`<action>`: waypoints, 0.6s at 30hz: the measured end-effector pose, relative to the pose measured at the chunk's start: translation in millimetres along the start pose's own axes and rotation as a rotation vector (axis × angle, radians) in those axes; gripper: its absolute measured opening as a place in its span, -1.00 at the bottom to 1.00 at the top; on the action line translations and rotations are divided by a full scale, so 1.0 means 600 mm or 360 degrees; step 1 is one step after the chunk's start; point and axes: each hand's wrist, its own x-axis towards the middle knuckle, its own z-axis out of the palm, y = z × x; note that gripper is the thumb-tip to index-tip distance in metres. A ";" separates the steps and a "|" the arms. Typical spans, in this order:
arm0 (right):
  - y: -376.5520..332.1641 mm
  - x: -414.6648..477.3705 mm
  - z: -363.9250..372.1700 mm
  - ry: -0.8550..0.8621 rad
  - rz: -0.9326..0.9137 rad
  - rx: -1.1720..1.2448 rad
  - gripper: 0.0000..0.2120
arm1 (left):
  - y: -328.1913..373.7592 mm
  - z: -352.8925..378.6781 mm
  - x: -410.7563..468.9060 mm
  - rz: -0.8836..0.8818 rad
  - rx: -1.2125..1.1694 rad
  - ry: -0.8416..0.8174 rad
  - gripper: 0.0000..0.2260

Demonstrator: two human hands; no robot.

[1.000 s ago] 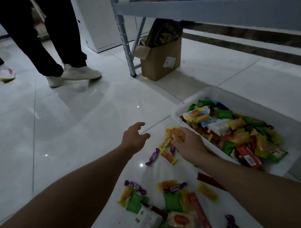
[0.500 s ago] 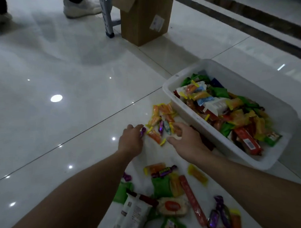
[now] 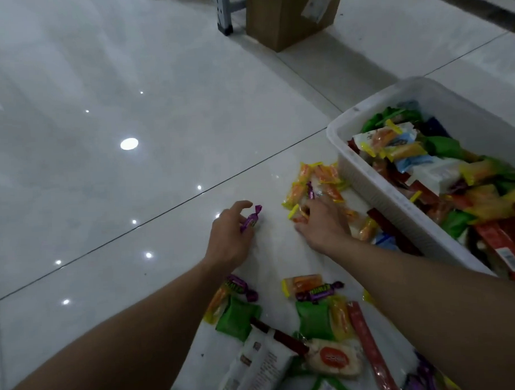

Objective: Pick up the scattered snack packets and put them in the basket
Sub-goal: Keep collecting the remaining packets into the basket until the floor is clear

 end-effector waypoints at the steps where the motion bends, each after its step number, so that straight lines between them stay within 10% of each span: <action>1: 0.002 -0.001 0.002 -0.0002 -0.0012 0.0039 -0.74 | -0.002 -0.003 -0.002 -0.0008 -0.0007 0.0006 -0.68; 18: 0.044 -0.132 -0.134 0.0357 -0.0152 0.0792 -0.83 | 0.143 0.013 -0.059 0.0368 0.0057 0.0037 -0.65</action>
